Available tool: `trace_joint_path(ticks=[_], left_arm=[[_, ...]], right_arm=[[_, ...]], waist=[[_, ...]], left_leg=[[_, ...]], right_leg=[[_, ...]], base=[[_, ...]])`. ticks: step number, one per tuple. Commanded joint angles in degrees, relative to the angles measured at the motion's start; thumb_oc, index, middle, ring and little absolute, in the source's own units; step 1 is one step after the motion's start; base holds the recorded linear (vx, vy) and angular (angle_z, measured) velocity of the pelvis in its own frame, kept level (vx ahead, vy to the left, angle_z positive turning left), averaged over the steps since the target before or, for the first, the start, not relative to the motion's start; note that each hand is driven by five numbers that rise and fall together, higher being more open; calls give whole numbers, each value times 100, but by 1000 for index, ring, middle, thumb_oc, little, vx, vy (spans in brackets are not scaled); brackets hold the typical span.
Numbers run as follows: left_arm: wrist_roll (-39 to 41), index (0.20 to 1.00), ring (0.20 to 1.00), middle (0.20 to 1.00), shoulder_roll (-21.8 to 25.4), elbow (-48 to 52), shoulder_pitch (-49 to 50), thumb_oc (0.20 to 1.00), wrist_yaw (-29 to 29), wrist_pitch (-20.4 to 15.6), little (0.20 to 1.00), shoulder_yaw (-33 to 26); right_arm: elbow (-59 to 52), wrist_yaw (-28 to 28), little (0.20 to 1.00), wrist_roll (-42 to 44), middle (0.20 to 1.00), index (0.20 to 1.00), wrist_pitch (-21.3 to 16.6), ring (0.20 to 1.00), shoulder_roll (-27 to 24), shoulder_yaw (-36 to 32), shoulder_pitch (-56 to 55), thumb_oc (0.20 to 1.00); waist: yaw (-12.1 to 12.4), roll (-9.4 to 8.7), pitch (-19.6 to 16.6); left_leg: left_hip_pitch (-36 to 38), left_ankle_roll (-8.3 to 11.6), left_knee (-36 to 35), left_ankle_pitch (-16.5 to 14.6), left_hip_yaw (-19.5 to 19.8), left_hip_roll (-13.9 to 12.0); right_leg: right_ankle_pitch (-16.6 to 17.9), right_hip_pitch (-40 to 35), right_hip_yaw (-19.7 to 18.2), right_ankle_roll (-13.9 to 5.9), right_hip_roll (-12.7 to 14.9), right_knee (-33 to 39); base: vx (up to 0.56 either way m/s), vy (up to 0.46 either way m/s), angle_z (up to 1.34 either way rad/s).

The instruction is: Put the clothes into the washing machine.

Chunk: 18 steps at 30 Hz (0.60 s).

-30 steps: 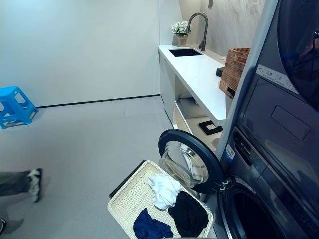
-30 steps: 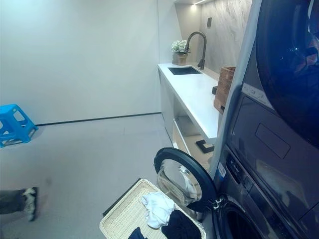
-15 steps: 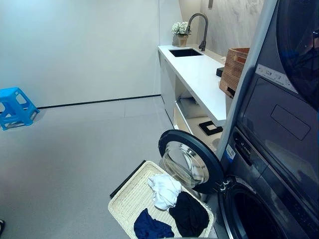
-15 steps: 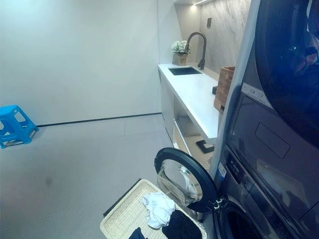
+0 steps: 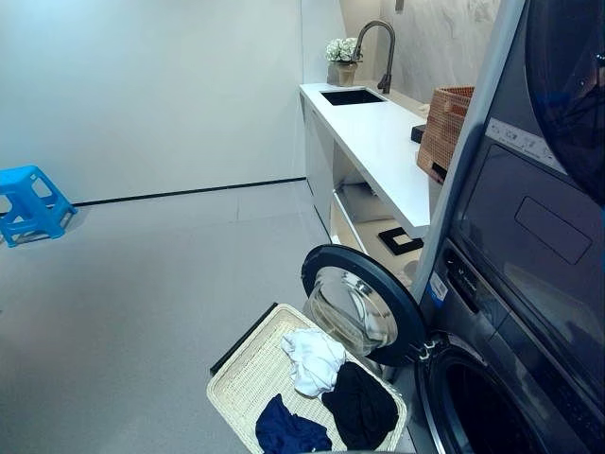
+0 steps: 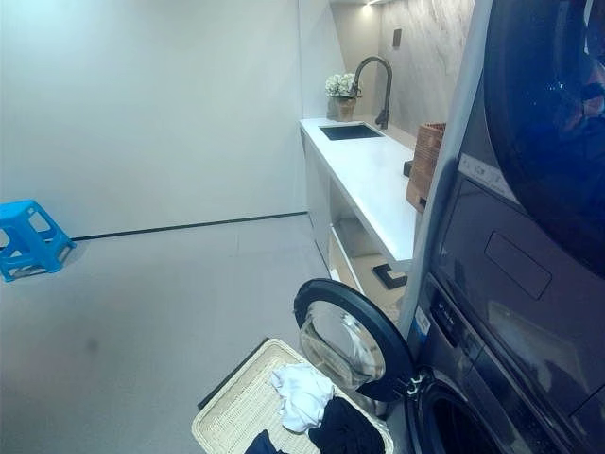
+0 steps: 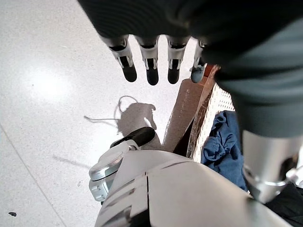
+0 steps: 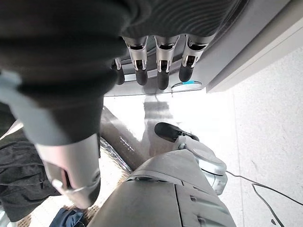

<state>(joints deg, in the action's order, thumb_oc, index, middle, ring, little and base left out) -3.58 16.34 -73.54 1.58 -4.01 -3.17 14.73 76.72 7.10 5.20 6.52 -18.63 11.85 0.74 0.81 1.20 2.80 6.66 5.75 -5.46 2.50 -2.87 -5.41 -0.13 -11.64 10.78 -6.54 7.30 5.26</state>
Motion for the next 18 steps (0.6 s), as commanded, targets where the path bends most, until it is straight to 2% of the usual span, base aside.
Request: trace_joint_path(ticks=[1,3,6,9,10,11,13,15,16,18], left_arm=[[42,1000,1000,1000,43,-142,-340,1000,30,-92,1000,77],[214,1000,1000,1000,70,-103,-347,1000,390,-293,1000,-43],[299,1000,1000,1000,155,36,-359,1000,600,-432,1000,-144],[420,1000,1000,1000,256,128,-389,1000,966,-735,1000,-179],[535,1000,1000,1000,305,222,-443,1000,1196,-1043,1000,-154],[535,1000,1000,1000,305,222,-443,1000,1196,-1043,1000,-154],[631,1000,1000,1000,369,482,-823,1000,1694,-1541,1000,20],[631,1000,1000,1000,369,482,-823,1000,1694,-1541,1000,20],[732,1000,1000,1000,461,887,-1324,1000,2282,-1823,1000,46],[830,1000,1000,1000,565,1221,-1536,1000,2567,-1873,1000,-50]], right_arm=[[448,-17,1000,165,1000,1000,-49,1000,89,-50,465,1000],[393,-1,1000,269,1000,1000,-93,1000,57,-85,471,1000],[261,60,1000,351,1000,1000,-106,1000,-9,-118,461,1000],[203,24,1000,553,1000,1000,-158,1000,-71,-175,469,1000],[166,-64,1000,784,1000,1000,-157,1000,-127,-228,527,1000],[166,-64,1000,784,1000,1000,-157,1000,-127,-228,527,1000],[119,-178,1000,1060,1000,1000,-254,1000,-246,-196,898,1000],[119,-178,1000,1060,1000,1000,-254,1000,-246,-196,898,1000],[-8,-261,1000,1319,1000,1000,-336,1000,-349,-94,1281,1000],[-111,-285,1000,1449,1000,1000,-366,1000,-395,-54,1388,1000]], waist=[[165,-82,183],[168,-75,216],[169,-85,279],[170,-88,371],[169,-83,448],[169,-83,448],[191,-49,798],[191,-49,798],[192,-8,1258],[195,-9,1480]], left_leg=[[411,-82,46,-373,-487,94],[395,-66,46,-351,-479,89],[377,-61,46,-335,-483,84],[298,-69,46,-293,-503,62],[201,-75,46,-257,-504,51],[201,-75,46,-257,-504,51],[-197,-90,65,-134,-457,25],[-197,-90,65,-134,-457,25],[-599,-111,46,-31,-342,66],[-795,-120,46,11,-278,104]], right_leg=[[281,364,-205,-213,108,-63],[295,374,-205,-211,105,-63],[306,396,-207,-220,112,-79],[333,496,-215,-225,116,-107],[347,622,-233,-224,113,-140],[347,622,-233,-224,113,-140],[404,1104,-274,-182,87,-268],[404,1104,-274,-182,87,-268],[491,1510,-312,-136,22,-298],[535,1700,-347,-118,-5,-306]], base=[[38,5,0],[55,13,0],[61,7,0],[66,0,0],[0,0,0],[-92,4,-2],[-248,2,-3],[-208,4,11],[-313,8,41],[-232,3,50]])
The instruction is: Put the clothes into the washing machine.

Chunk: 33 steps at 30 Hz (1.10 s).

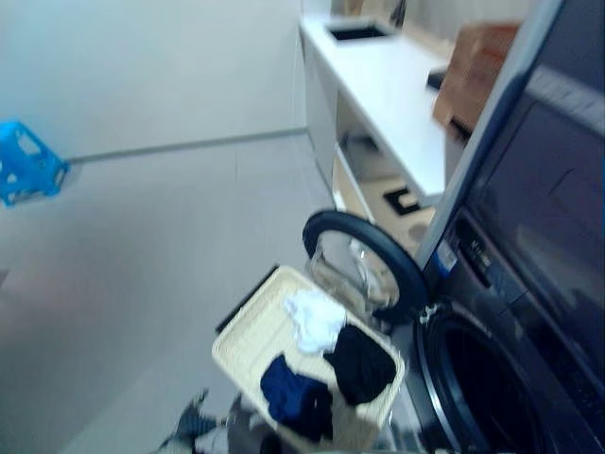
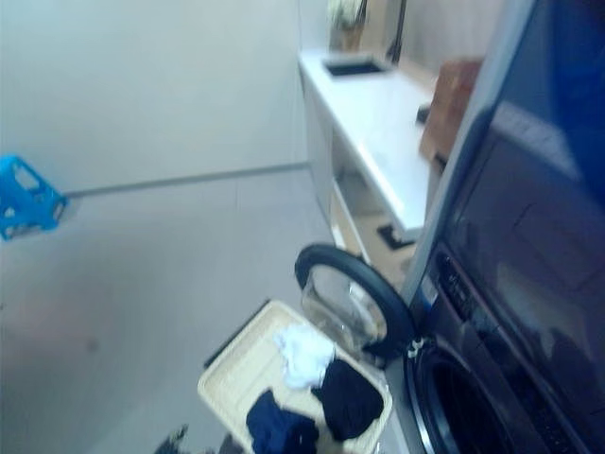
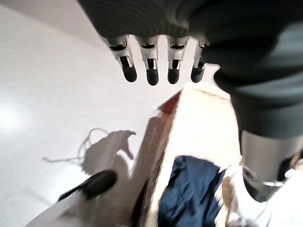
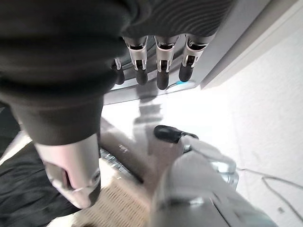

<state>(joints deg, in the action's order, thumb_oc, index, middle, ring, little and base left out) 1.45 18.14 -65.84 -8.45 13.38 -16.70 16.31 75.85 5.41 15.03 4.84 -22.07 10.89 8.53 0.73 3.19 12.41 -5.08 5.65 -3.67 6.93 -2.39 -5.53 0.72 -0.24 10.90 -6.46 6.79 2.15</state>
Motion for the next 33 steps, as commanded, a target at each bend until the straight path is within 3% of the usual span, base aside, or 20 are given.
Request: trace_joint_path(ticks=[1,3,6,10,13,21,33], left_arm=[[326,1000,1000,1000,386,453,-534,1000,829,-519,1000,-210],[230,1000,1000,1000,601,952,-850,1000,1394,-680,1000,-385],[22,1000,1000,1000,723,1167,-1110,1000,1778,-735,1000,-435],[-776,1000,1000,1000,1121,1494,-1834,1000,2580,-776,1000,-231],[-1274,1000,1000,1000,1368,1640,-2209,1000,2849,-737,1000,-34],[-2302,1000,1000,1000,1861,2046,-3253,1000,3101,-548,1000,796],[-2999,1000,1000,1000,2319,1779,-5037,1000,2966,-311,1000,1999]], right_arm=[[-23,-117,1000,467,1000,1000,-198,1000,-50,43,614,1000],[-91,-174,1000,649,1000,1000,-211,1000,-93,74,713,1000],[-78,-200,1000,748,1000,1000,-225,1000,-92,116,773,1000],[-78,-157,1000,933,1000,1000,-216,1000,-176,298,1092,1000],[-122,-89,1000,961,1000,1000,-250,1000,-263,356,1218,1000],[-425,-49,1000,1062,1000,1000,-100,1000,-462,558,1770,1000],[-635,2,1000,1098,1000,1000,-43,1000,-601,823,2364,1000]], waist=[[201,-209,517],[250,-233,822],[282,-256,993],[293,-396,1492],[252,-435,1725],[60,-527,1738],[-265,-577,1738]], left_leg=[[373,-110,-133,-430,-325,116],[60,-125,-133,-363,-221,178],[-144,-144,-90,-327,-134,223],[-858,-116,364,-282,-46,244],[-1156,-119,540,-279,-37,265],[-2685,-131,1434,-327,86,414],[-3973,-96,2103,-355,110,417]], right_leg=[[449,567,-358,-126,47,1],[498,872,-355,-116,16,-56],[504,1084,-347,-112,7,-160],[553,1759,-311,-126,43,-572],[578,2066,-318,-137,27,-736],[675,3486,-351,-145,21,-1322],[760,4713,-476,-102,-122,-1780]], base=[[-101,-7,47],[-125,-30,55],[-69,-30,16],[-92,-48,0],[-59,-14,-1],[-48,13,2],[-32,9,-5]])
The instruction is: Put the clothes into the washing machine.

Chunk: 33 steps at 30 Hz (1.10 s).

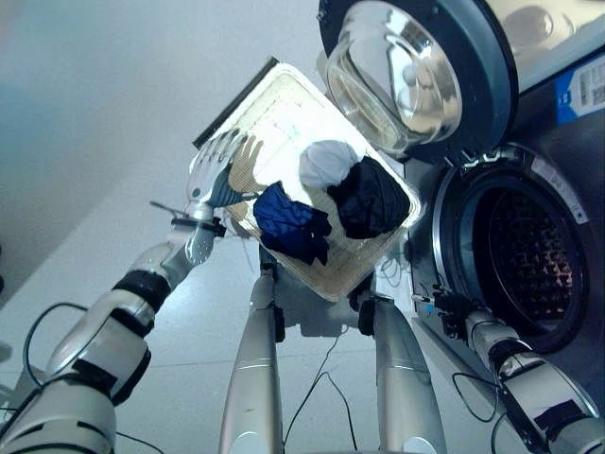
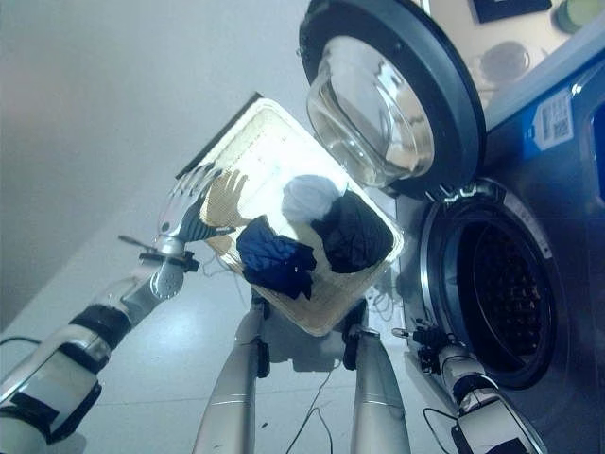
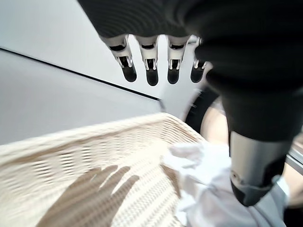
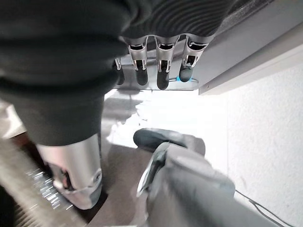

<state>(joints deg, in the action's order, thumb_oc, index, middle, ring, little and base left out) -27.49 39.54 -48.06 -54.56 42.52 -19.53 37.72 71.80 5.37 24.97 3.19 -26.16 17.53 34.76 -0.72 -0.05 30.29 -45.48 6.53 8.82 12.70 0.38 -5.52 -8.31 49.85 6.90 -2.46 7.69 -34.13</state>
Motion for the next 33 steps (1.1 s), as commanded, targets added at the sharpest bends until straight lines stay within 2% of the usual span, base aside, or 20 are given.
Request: trace_joint_path(ticks=[1,14,24,25,28,33], left_arm=[[-136,1000,1000,1000,177,-46,-536,1000,29,-34,1000,-78],[-405,1000,1000,1000,109,-429,-1297,1000,92,-17,1000,381],[-264,1000,1000,1000,-24,-934,-1838,1000,-303,205,1000,584],[-172,1000,1000,1000,-71,-1058,-1890,1000,-382,329,1000,624],[-48,1000,1000,1000,-124,-1317,-1983,1000,-365,463,1000,655],[107,1000,1000,1000,-169,-1590,-2150,1000,-369,467,1000,650]], right_arm=[[-222,8,1000,99,1000,1000,118,1000,-197,172,-231,1000],[-210,44,1000,186,1000,1000,29,1000,-282,302,-30,1000],[-296,14,1000,272,1000,1000,-4,1000,-243,451,65,1000],[-296,13,1000,297,1000,1000,-16,1000,-241,494,100,1000],[-283,21,1000,352,1000,1000,-40,1000,-248,564,158,1000],[-308,-4,1000,436,1000,1000,-120,1000,-214,649,193,1000]], waist=[[-138,-249,-49],[-328,-233,-49],[-495,-335,-49],[-524,-354,-49],[-570,-389,-49],[-637,-448,-49]], left_leg=[[11,-180,874,-929,-159,416],[-424,-104,1009,-913,-146,353],[-715,-69,1060,-873,-149,330],[-756,-66,1055,-856,-151,328],[-829,-58,1076,-839,-145,320],[-958,-48,1093,-836,-141,310]], right_leg=[[1663,-238,-88,-499,-218,1829],[1703,255,-213,-486,-314,1724],[1781,538,-286,-480,-393,1738],[1801,574,-298,-478,-410,1753],[1824,636,-331,-477,-431,1757],[1850,750,-364,-477,-450,1780]], base=[[-7,-5,-7],[2,-1,0],[7,0,-2],[0,0,0],[10,1,-2],[8,-1,-4]])
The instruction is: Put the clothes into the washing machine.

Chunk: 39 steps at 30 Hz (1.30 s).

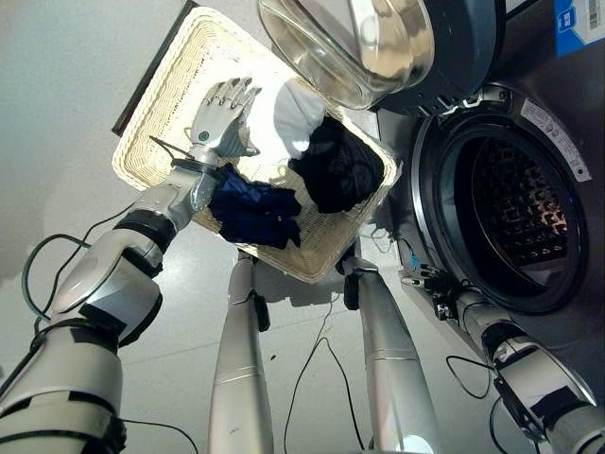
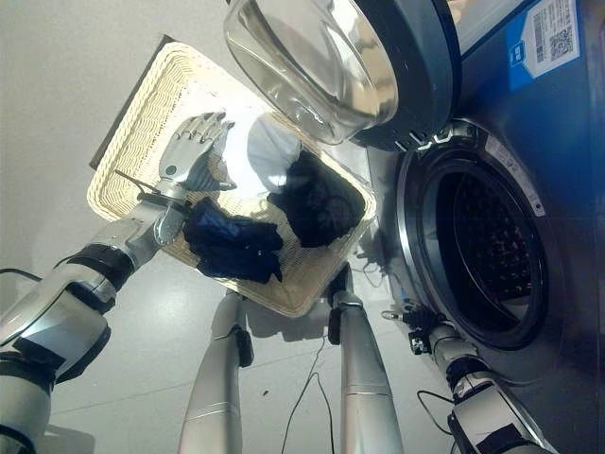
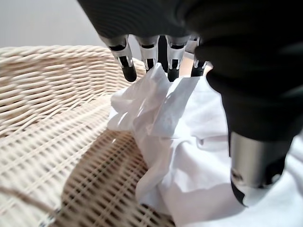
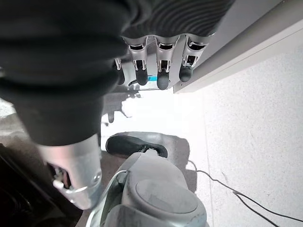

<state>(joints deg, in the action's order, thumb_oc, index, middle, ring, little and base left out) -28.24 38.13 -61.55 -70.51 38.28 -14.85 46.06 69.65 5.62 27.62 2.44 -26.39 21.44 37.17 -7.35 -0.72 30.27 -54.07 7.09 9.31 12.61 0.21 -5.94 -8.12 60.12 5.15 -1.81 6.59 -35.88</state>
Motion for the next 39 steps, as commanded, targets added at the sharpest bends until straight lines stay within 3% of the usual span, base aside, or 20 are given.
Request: trace_joint_path(ticks=[1,8,19,21,30,32,34,35,39], left_arm=[[192,1000,1000,1000,-42,-287,-590,1000,26,-26,1000,-173],[198,1000,1000,1000,-142,-478,-823,1000,-239,-93,1000,8],[384,1000,1000,1000,-269,-614,-984,1000,-186,-135,1000,55],[472,1000,1000,1000,-383,-675,-1057,1000,-283,-273,1000,79],[538,1000,1000,1000,-613,-980,-1119,1000,-853,-188,1000,230],[544,881,881,881,-650,-1031,-1121,881,-957,-187,881,266],[517,360,360,360,-699,-1066,-1116,360,-1104,-149,360,318],[514,200,200,200,-713,-1065,-1112,200,-1145,-135,200,341],[723,200,200,200,-778,-1116,-1095,200,-1424,-74,200,430]], right_arm=[[-111,-47,1000,176,1000,1000,-52,1000,-175,272,-45,1000],[-123,-31,1000,265,1000,1000,-64,1000,-151,325,11,1000],[-119,-32,1000,335,1000,1000,-113,1000,-83,424,84,1000],[-93,-54,1000,340,1000,1000,-121,1000,-30,450,121,1000],[-50,-38,1000,384,1000,1000,-115,1000,19,523,261,1000],[-42,-51,1000,377,1000,1000,-97,1000,32,536,287,1000],[-24,-42,1000,383,1000,1000,-75,1000,25,542,323,1000],[-22,-43,1000,382,1000,1000,-71,1000,23,541,332,1000],[-8,-44,1000,395,1000,1000,-62,1000,13,591,379,1000]], waist=[[12,-394,-48],[-56,-468,-48],[-105,-526,-48],[-133,-555,-48],[-197,-621,-48],[-206,-625,-48],[-217,-628,-48],[-222,-629,-48],[-242,-630,-48]], left_leg=[[-123,-104,1044,-831,-125,351],[-303,-131,1188,-894,-94,386],[-389,-123,1221,-912,-67,382],[-406,-114,1220,-915,-72,384],[-337,-95,1102,-877,-122,369],[-340,-86,1105,-863,-131,365],[-314,-82,1085,-858,-145,363],[-306,-83,1073,-854,-154,363],[-263,-75,1003,-820,-207,353]], right_leg=[[1833,-256,-197,-542,-346,1961],[1842,-110,-231,-534,-383,1903],[1861,-30,-240,-538,-395,1904],[1875,-17,-241,-539,-405,1928],[1951,-59,-244,-565,-420,2057],[1960,-57,-247,-564,-419,2062],[1973,-74,-248,-566,-419,2090],[1978,-79,-247,-565,-422,2101],[1992,-107,-258,-566,-435,2152]], base=[[4,-1,-4],[2,-9,0],[-1,-3,0],[-13,-8,2],[-3,3,-1],[-6,16,-7],[0,0,0],[-6,16,3],[0,0,0]])
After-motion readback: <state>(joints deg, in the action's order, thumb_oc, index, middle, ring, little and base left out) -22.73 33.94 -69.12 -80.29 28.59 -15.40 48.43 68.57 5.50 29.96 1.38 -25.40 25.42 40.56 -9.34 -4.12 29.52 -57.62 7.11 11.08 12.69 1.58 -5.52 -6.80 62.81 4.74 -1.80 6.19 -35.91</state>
